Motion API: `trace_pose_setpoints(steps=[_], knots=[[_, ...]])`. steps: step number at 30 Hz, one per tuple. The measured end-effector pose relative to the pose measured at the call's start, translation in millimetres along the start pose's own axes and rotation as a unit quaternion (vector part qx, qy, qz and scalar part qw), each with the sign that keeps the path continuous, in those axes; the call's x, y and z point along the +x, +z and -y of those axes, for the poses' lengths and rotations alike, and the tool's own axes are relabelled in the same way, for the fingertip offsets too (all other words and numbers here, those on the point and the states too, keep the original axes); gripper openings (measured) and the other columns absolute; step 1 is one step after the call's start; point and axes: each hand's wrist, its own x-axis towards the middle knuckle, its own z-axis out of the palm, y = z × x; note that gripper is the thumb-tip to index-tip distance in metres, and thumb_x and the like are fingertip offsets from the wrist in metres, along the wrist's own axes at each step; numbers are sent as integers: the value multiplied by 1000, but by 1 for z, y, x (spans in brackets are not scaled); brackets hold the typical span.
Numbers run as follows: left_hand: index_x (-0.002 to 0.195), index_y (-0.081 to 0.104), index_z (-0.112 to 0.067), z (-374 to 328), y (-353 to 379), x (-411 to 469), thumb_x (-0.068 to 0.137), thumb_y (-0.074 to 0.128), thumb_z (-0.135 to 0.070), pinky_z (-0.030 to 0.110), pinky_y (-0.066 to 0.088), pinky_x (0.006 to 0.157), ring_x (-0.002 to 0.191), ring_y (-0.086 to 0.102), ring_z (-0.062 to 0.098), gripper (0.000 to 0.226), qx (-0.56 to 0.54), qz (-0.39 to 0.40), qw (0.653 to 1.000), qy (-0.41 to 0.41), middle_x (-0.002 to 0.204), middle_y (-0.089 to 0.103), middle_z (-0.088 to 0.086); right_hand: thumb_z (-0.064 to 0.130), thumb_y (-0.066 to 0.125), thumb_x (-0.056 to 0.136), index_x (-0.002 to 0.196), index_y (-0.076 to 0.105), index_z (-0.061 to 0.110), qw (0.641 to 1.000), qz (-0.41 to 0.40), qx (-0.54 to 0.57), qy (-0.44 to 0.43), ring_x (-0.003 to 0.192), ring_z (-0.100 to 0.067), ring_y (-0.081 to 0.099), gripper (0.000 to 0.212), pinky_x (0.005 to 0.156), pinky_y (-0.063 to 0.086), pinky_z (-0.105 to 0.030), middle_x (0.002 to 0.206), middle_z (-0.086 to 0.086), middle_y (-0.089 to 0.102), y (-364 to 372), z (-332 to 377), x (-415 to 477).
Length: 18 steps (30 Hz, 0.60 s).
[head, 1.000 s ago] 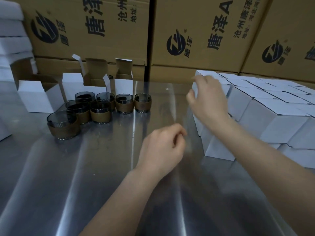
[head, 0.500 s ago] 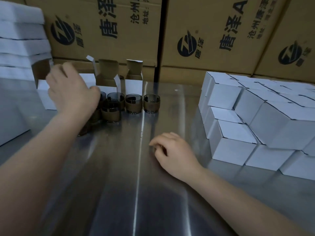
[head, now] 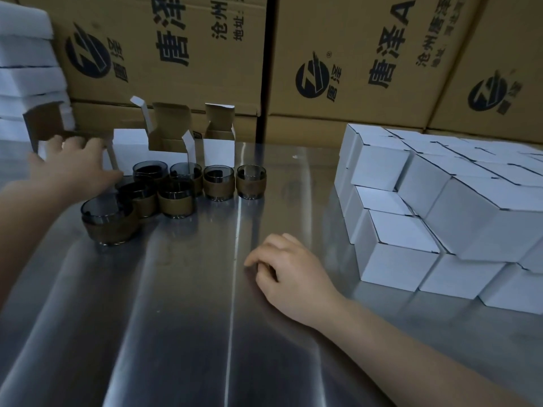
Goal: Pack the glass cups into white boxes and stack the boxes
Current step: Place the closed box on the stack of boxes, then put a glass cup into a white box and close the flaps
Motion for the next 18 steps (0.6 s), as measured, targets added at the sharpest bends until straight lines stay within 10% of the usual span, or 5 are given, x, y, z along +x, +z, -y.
trace_pose_setpoints(steps=[18], knots=[[134, 49, -15, 48, 43, 51, 83, 68, -38, 61, 45, 96, 122, 40, 49, 59, 21, 9, 999, -26, 137, 35, 18, 15, 50, 90, 95, 71, 22, 1000, -2, -4, -8, 88, -7, 40, 23, 75, 34, -22, 90, 8, 54, 3, -1, 1]])
